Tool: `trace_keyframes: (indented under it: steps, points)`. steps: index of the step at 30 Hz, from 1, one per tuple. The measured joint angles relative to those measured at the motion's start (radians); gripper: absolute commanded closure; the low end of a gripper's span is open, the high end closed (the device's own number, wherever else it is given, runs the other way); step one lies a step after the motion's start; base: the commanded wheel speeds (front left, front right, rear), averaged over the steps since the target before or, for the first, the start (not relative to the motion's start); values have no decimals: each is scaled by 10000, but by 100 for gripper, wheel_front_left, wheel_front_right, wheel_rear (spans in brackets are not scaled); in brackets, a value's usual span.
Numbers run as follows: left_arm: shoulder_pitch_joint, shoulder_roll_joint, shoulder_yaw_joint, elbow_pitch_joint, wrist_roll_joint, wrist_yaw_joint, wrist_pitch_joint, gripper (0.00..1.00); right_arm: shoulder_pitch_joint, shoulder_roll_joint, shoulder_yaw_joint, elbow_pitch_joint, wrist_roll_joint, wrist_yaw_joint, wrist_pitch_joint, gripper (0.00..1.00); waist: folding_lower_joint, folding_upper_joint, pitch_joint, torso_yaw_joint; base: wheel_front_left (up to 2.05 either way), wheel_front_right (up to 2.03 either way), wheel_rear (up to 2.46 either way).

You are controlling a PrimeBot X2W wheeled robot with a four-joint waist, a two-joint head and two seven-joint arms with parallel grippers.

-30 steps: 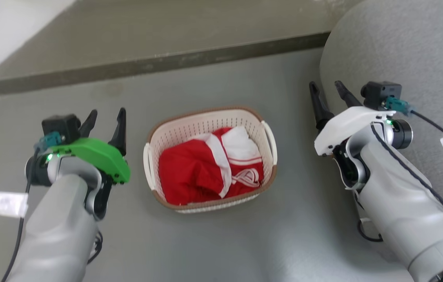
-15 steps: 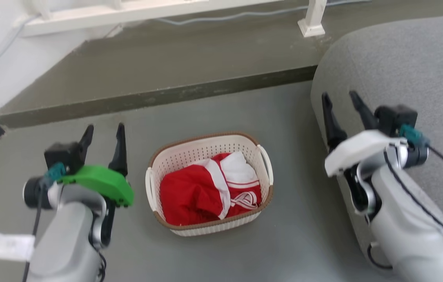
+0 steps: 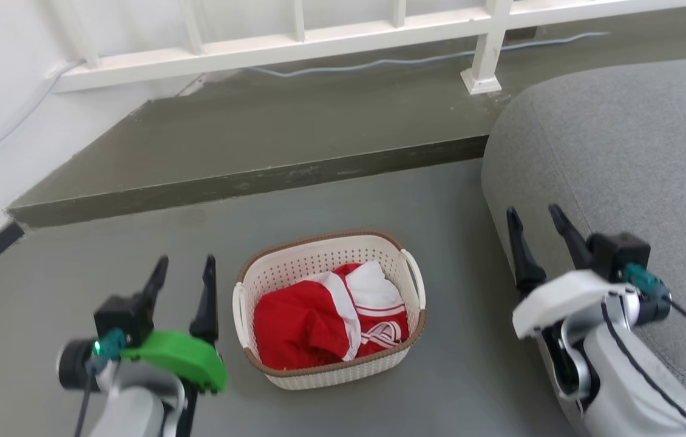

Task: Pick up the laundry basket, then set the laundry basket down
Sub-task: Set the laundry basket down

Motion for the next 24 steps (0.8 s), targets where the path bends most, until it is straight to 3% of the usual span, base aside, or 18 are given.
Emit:
trace_keyframes:
  steps: [24]
  points:
    - [2225, -13, 374, -2104, 575, 221, 0, 0, 1813, -29, -389, -991, -640, -61, 0, 0, 0, 0, -194, 144, 0, 0, 0]
